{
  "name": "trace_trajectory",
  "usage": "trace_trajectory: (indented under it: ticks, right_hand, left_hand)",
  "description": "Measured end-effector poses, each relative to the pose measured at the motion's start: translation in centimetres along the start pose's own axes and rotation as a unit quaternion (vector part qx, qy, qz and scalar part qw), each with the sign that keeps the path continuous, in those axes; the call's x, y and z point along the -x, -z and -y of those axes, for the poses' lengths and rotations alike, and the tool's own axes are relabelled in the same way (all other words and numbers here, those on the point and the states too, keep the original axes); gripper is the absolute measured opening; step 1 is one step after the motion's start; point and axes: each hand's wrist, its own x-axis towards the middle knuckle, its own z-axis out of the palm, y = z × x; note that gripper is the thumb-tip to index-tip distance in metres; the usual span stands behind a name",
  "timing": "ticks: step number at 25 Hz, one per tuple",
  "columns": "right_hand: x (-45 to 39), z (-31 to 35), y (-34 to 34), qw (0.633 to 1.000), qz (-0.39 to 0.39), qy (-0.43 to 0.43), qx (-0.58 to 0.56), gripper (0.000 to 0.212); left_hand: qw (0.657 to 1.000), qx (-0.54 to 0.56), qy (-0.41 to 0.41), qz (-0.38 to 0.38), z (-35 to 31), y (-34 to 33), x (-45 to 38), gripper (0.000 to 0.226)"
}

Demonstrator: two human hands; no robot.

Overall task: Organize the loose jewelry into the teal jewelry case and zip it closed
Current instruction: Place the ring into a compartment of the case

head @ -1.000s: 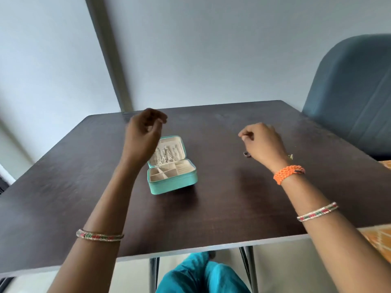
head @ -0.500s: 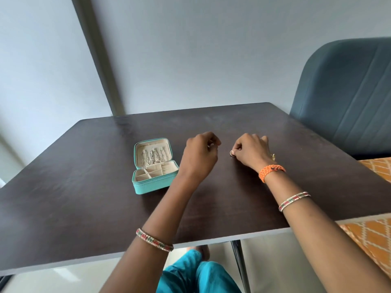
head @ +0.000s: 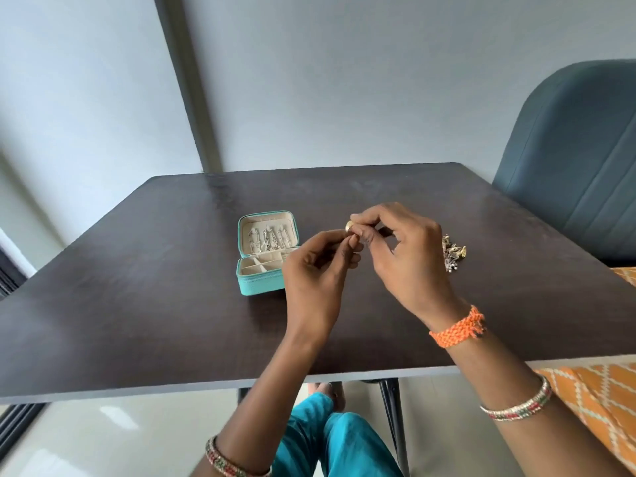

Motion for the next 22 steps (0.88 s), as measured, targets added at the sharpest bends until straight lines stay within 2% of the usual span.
trace_trajectory:
  ticks: [3, 8, 10, 11, 13, 14, 15, 17, 20, 22]
  right_hand:
    - [-0.7, 1.4, -0.5, 0.974, 0.073, -0.114, -0.182, 0.014]
    - [-1.9, 2.2, -1.8, 0.955, 0.131, -0.137, -0.227, 0.016]
    - [-2.2, 1.9, -2.7, 0.951, 0.136, -0.147, -0.237, 0.014]
    - [-2.3, 1.6, -3.3, 0.945, 0.136, -0.162, -0.250, 0.014]
    - [-2.1, 0.6, -4.6, 0.928, 0.138, -0.202, -0.282, 0.015]
    - [-1.9, 0.1, -5.4, 0.924, 0.143, -0.215, -0.282, 0.013]
    - [-1.8, -0.5, -6.1, 0.924, 0.148, -0.224, -0.273, 0.012]
    - [-1.9, -1.5, -7.4, 0.927, 0.156, -0.233, -0.249, 0.014]
    - [-2.3, -3.2, -8.7, 0.931, 0.166, -0.245, -0.216, 0.015]
    - [-2.1, -3.9, -9.2, 0.932, 0.169, -0.251, -0.197, 0.014]
  left_hand:
    - [0.999, 0.012, 0.014, -0.036, -1.2, 1.4, 0.2, 0.007]
    - [0.993, -0.022, 0.088, -0.076, -4.0, 3.1, 0.3, 0.011]
    - [0.980, -0.163, 0.103, -0.037, -4.8, 4.7, 0.1, 0.013]
    - [0.956, -0.276, 0.097, -0.021, -5.1, 5.7, 0.0, 0.014]
    - [0.892, -0.445, 0.065, -0.054, -5.7, 7.6, -0.3, 0.023]
    - [0.878, -0.468, 0.053, -0.086, -5.7, 8.4, -0.7, 0.028]
    - [0.877, -0.465, 0.053, -0.106, -5.2, 9.1, -1.4, 0.032]
    - [0.898, -0.418, 0.100, -0.094, -3.1, 10.0, -3.2, 0.038]
    - [0.914, -0.333, 0.229, -0.034, 0.5, 10.7, -5.2, 0.035]
    - [0.905, -0.329, 0.270, 0.018, 2.3, 10.6, -4.7, 0.036]
